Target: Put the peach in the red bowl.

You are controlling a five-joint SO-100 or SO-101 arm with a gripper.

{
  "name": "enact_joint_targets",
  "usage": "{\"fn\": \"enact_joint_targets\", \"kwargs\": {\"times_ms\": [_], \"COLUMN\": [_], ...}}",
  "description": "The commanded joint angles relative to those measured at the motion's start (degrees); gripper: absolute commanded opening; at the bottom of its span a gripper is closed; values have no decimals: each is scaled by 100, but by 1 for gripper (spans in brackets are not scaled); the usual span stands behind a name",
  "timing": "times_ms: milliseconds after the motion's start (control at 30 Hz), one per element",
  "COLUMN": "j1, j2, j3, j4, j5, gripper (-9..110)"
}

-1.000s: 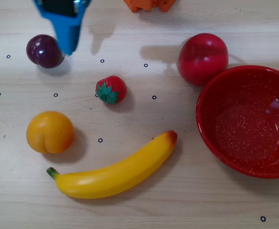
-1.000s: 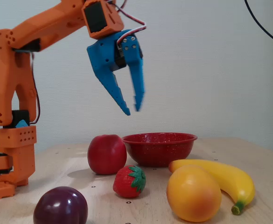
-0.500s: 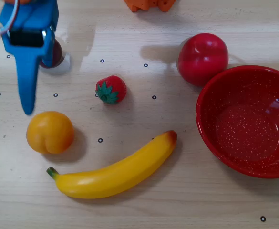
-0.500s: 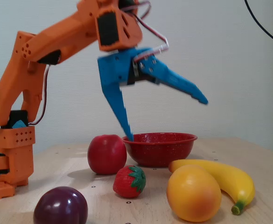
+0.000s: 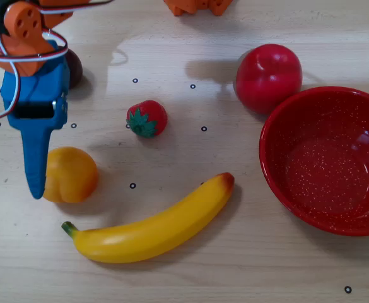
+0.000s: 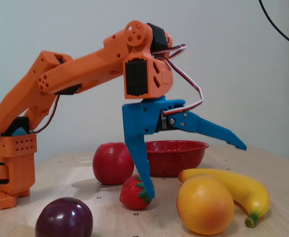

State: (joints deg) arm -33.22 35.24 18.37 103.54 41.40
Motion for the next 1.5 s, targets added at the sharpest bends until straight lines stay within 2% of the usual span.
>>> {"fn": "enact_joint_targets", "kwargs": {"times_ms": [0,500,1467], "j1": [202,571,343], "j2": [220,-510,-809], "j3": [-606,-1046,-1248], "j4": [510,299,-492], "j5": [-26,-642,-510], "gripper": [65,65,65]}}
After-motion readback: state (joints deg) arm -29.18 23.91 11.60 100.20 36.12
